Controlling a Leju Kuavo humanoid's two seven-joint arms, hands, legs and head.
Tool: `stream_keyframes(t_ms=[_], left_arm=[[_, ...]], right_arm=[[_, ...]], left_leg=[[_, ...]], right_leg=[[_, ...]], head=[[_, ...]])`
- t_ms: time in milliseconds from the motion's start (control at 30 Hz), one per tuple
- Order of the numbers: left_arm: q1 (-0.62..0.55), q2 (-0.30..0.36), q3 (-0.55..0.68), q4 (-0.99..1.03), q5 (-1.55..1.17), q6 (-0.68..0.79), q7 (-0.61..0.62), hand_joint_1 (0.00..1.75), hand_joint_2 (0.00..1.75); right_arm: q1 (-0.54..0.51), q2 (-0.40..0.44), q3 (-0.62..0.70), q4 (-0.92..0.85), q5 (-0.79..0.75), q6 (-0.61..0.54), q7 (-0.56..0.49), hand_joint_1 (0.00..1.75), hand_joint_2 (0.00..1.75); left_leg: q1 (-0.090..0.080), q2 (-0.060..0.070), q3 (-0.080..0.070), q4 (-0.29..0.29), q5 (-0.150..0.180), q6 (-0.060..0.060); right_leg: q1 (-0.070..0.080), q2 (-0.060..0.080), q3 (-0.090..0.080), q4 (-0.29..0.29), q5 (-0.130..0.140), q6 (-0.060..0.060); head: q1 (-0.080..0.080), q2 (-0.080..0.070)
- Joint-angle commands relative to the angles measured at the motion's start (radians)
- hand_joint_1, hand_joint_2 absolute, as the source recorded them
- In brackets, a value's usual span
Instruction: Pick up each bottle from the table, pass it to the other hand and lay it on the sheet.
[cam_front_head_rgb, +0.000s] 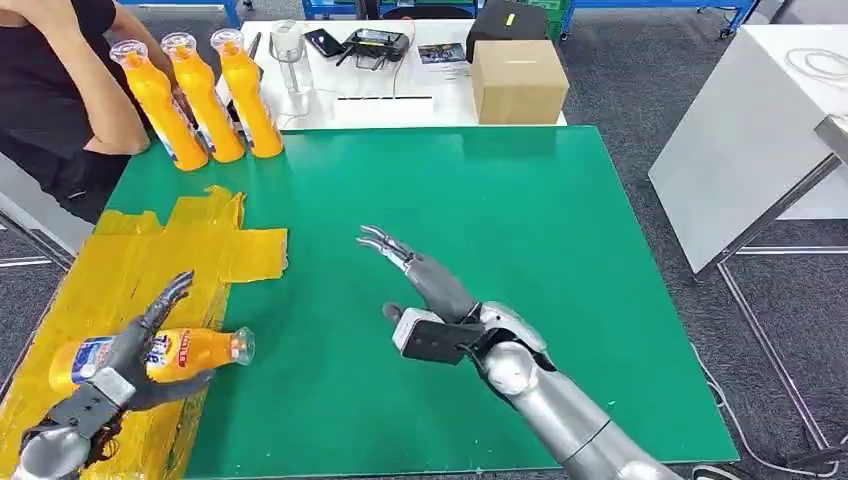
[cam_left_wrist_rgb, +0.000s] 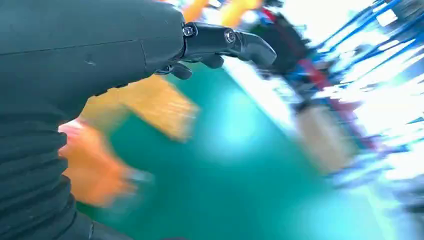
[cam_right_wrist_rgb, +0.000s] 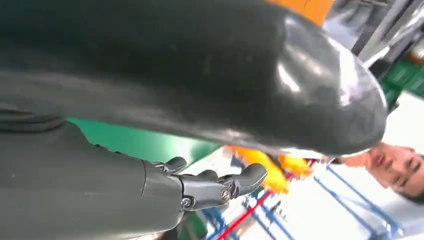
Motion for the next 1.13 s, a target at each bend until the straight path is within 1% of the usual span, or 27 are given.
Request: stream_keyframes(t_ms=[33, 100, 167, 200, 233, 333, 400, 433, 533, 600, 700, 733, 767, 867, 933, 1000, 1133], left_arm=[[-0.057, -0.265, 0.169, -0.121, 0.061, -0.125, 0.041, 0.0, 1.75], [-0.054, -0.265, 0.17, -0.12, 0.062, -0.125, 0.041, 0.0, 1.75], [-0.059, -0.29, 0.187, -0.112, 0.096, -0.173, 0.07, 0.0, 1.75], [-0.057, -0.293, 0.181, -0.117, 0.087, -0.173, 0.078, 0.0, 0.0], [-0.053, -0.303, 0.178, -0.122, 0.108, -0.191, 0.092, 0.0, 0.0], [-0.04, -0.302, 0.149, -0.129, 0.111, -0.194, 0.142, 0.0, 0.0], [-0.031, -0.318, 0.131, -0.133, 0.125, -0.193, 0.146, 0.0, 0.0], [-0.015, -0.33, 0.107, -0.153, 0.125, -0.195, 0.145, 0.0, 0.0], [0.002, -0.336, 0.092, -0.171, 0.12, -0.186, 0.14, 0.0, 0.0], [0.003, -0.332, 0.092, -0.174, 0.12, -0.186, 0.14, 0.0, 0.0], [0.001, -0.329, 0.094, -0.174, 0.12, -0.186, 0.14, 0.0, 0.0], [0.002, -0.329, 0.091, -0.174, 0.124, -0.189, 0.138, 0.0, 0.0], [0.009, -0.336, 0.083, -0.182, 0.133, -0.199, 0.129, 0.0, 0.0], [0.029, -0.356, 0.043, -0.204, 0.12, -0.194, 0.114, 0.0, 0.0], [0.022, -0.343, 0.006, -0.189, 0.101, -0.189, 0.115, 0.0, 0.0], [0.002, -0.324, -0.012, -0.178, 0.083, -0.165, 0.103, 0.0, 0.0], [-0.004, -0.305, 0.032, -0.223, 0.125, -0.171, 0.097, 0.0, 0.0]], right_arm=[[0.059, 0.066, -0.029, -0.07, 0.082, -0.076, 0.017, 0.0, 0.0], [0.058, 0.065, -0.03, -0.07, 0.081, -0.077, 0.017, 0.0, 0.0], [0.077, 0.088, -0.052, -0.079, 0.136, -0.113, 0.016, 0.0, 0.0], [0.085, 0.094, -0.055, -0.089, 0.151, -0.124, 0.019, 0.0, 0.0], [0.093, 0.101, -0.055, -0.099, 0.202, -0.156, 0.031, 0.0, 0.0], [0.13, 0.132, -0.083, -0.14, 0.224, -0.204, 0.026, 0.0, 0.0], [0.167, 0.159, -0.117, -0.182, 0.206, -0.245, 0.003, 0.0, 0.0], [0.197, 0.183, -0.146, -0.214, 0.166, -0.275, -0.023, 0.0, 0.0], [0.207, 0.182, -0.15, -0.228, 0.166, -0.278, -0.023, 0.0, 0.0], [0.206, 0.182, -0.151, -0.226, 0.165, -0.277, -0.024, 0.0, 0.0], [0.206, 0.182, -0.151, -0.224, 0.165, -0.276, -0.024, 0.0, 0.0], [0.209, 0.191, -0.161, -0.223, 0.152, -0.286, -0.046, 0.0, 0.0], [0.219, 0.202, -0.173, -0.231, 0.167, -0.325, -0.073, 0.0, 0.0], [0.23, 0.217, -0.178, -0.244, 0.175, -0.359, -0.088, 0.0, 0.0], [0.214, 0.219, -0.165, -0.21, 0.216, -0.378, -0.074, 0.0, 0.0], [0.2, 0.217, -0.161, -0.182, 0.238, -0.393, -0.066, 0.0, 0.0], [0.228, 0.191, -0.217, -0.241, 0.172, -0.411, -0.086, 0.0, 0.0]], left_leg=[[0.0, -0.001, 0.0, 0.0, -0.001, 0.0], [0.001, 0.0, 0.003, 0.0, -0.002, 0.0], [0.0, -0.001, 0.001, 0.0, 0.0, 0.0], [0.0, -0.001, 0.001, 0.0, -0.001, 0.0], [0.001, -0.001, 0.001, 0.0, -0.001, 0.0], [0.001, -0.001, 0.001, 0.0, -0.001, 0.0], [0.0, -0.001, 0.001, 0.0, -0.001, 0.0], [0.001, -0.001, 0.0, 0.0, 0.0, 0.0], [0.001, -0.002, 0.003, 0.0, -0.003, 0.001], [0.0, -0.001, 0.0, 0.0, -0.001, 0.0], [0.001, -0.001, 0.002, 0.0, -0.001, 0.0], [0.001, -0.001, 0.0, 0.0, -0.001, 0.0], [0.001, -0.001, 0.001, 0.0, -0.001, 0.0], [0.0, -0.001, -0.001, 0.0, 0.0, 0.0], [0.001, -0.002, 0.001, 0.0, -0.002, 0.0], [0.0, -0.001, 0.0, -0.001, -0.001, 0.0], [0.001, -0.002, 0.002, 0.0, -0.002, 0.0]], right_leg=[[0.0, -0.001, 0.001, 0.0, -0.001, 0.0], [0.001, 0.0, 0.003, 0.0, -0.002, -0.001], [0.0, -0.001, 0.0, 0.0, 0.0, 0.0], [0.0, -0.001, 0.001, 0.0, -0.001, 0.0], [0.001, -0.001, 0.0, 0.0, -0.001, 0.0], [0.001, 0.0, 0.0, 0.0, -0.001, 0.0], [0.001, -0.001, 0.0, 0.0, -0.001, 0.0], [0.001, -0.001, -0.001, 0.0, -0.001, 0.0], [0.001, -0.002, 0.004, -0.001, -0.003, 0.0], [0.0, -0.001, 0.0, 0.0, -0.001, 0.0], [0.001, 0.0, 0.001, -0.001, -0.001, 0.0], [0.001, 0.0, -0.001, 0.0, -0.001, 0.0], [0.001, -0.001, 0.0, 0.0, -0.001, 0.0], [0.001, -0.001, -0.001, 0.0, -0.001, 0.0], [0.001, -0.001, 0.001, -0.001, -0.002, 0.0], [0.001, 0.0, 0.0, -0.001, -0.001, 0.0], [0.001, -0.001, 0.002, -0.001, -0.002, 0.0]], head=[[0.0, 0.0], [0.0, 0.0], [0.0, 0.0], [0.0, 0.0], [0.0, 0.0], [0.0, 0.0], [-0.001, 0.0], [0.0, 0.0], [0.0, 0.0], [0.0, 0.0], [0.0, 0.0], [0.0, 0.0], [0.0, 0.0], [0.0, 0.0], [-0.001, 0.0], [-0.001, 0.0], [-0.001, 0.0]])
